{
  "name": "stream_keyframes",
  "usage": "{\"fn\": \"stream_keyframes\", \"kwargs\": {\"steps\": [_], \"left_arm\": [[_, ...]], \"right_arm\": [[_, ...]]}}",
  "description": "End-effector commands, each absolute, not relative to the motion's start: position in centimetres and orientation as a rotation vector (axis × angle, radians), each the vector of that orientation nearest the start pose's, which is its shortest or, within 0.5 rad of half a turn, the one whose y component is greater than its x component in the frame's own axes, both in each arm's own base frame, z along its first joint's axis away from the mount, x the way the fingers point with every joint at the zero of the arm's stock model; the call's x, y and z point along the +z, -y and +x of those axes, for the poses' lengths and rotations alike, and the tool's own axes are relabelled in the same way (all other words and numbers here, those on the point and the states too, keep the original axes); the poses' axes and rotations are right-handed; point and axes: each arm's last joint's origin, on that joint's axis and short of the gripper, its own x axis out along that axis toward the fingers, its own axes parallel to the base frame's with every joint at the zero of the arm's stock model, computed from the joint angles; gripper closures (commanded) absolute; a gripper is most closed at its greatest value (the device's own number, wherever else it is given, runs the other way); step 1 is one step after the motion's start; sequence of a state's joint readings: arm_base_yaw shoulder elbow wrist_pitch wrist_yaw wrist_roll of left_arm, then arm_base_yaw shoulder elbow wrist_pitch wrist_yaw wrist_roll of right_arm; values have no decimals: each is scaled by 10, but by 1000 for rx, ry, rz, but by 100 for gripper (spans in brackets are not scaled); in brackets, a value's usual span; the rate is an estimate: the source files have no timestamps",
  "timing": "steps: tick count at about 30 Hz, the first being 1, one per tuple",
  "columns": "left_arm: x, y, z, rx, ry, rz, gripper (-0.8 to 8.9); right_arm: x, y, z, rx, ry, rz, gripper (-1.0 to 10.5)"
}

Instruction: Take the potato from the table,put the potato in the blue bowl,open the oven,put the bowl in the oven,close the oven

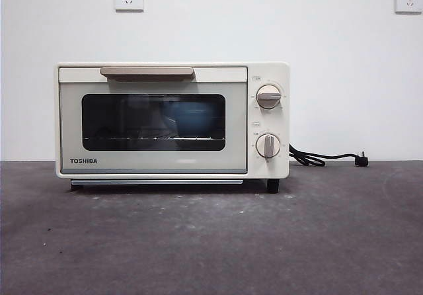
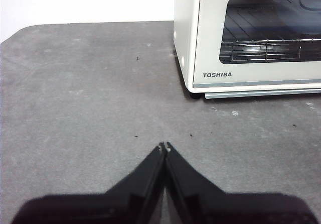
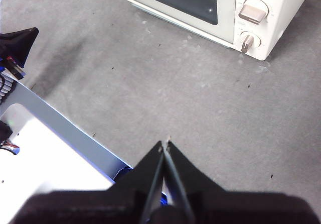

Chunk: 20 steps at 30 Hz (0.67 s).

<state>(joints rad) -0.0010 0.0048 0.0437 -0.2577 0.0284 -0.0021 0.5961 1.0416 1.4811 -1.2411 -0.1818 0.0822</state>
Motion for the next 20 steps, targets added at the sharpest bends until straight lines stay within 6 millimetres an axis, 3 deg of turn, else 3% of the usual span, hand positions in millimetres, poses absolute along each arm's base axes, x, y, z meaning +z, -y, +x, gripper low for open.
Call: {"fn": "stream_keyframes", "kwargs": {"steps": [1, 6, 11, 15, 20], "left_arm": [[150, 1, 93, -24, -227, -15, 818], [150, 1, 93, -25, -227, -15, 817], [150, 1, 93, -24, -227, -15, 818], [150, 1, 93, -25, -227, -15, 817], [150, 1, 93, -25, -227, -15, 817]], "right_arm": [[421, -88, 121, 700, -831, -91, 941], [434, -68, 119, 640, -628, -151, 941], [444, -43, 99, 734, -308, -53, 941], [415, -28, 88, 598, -205, -71, 941], [354, -21, 86, 508, -72, -107, 941]]}}
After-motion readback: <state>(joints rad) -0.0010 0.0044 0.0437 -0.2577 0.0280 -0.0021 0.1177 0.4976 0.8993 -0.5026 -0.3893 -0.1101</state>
